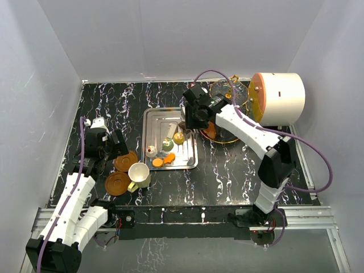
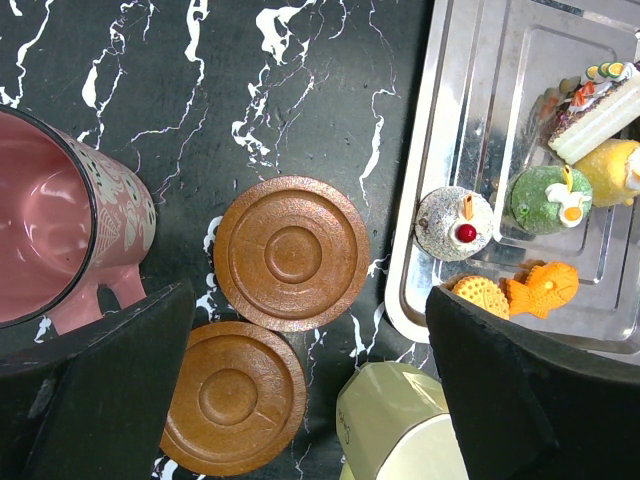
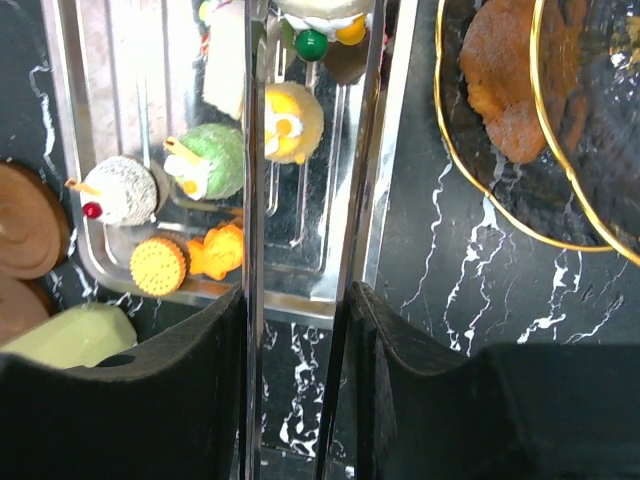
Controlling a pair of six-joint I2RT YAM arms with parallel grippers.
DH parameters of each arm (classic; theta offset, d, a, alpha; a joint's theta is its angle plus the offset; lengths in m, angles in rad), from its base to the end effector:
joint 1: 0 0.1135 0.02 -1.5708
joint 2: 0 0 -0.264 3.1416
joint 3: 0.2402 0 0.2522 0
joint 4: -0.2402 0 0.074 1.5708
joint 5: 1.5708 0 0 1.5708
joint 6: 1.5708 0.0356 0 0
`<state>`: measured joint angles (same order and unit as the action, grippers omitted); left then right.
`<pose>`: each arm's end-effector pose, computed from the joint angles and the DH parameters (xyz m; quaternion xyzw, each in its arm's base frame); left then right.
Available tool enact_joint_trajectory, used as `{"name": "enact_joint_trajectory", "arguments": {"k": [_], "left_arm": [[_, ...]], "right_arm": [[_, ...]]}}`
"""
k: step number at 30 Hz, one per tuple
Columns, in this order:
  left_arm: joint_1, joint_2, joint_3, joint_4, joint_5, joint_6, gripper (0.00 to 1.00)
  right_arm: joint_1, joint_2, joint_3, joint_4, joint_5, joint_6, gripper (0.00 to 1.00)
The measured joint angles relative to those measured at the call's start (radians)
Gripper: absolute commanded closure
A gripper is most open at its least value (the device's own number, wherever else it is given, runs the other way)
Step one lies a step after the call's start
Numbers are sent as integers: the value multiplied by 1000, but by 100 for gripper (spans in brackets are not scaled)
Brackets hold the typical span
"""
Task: Serve the afternoon tea
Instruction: Place the desert on the desert table.
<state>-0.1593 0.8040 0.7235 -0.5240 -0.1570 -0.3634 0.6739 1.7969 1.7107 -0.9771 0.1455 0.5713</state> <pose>0.1743 -0.0224 0.2817 -0.1262 0.8745 -0.0526 0.4654 0.3013 0.2340 0.3140 -0.0313 0.9651 0.0888 0.2444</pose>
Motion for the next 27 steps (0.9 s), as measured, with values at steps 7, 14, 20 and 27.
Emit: {"name": "enact_joint_trajectory", "arguments": {"k": [7,14,20,27], "left_arm": [[0,0,0,0,4,0,1],[0,0,0,0,8,0,1],[0,0,0,0,8,0,1],[0,0,0,0,8,0,1]], "right_arm": [[0,-145,-132,21,-15,31,65],[0,-95,-114,-1,56,35,65],[0,13,-90,2,138,56,66],[0,17,-106,32,230,113,66]]}}
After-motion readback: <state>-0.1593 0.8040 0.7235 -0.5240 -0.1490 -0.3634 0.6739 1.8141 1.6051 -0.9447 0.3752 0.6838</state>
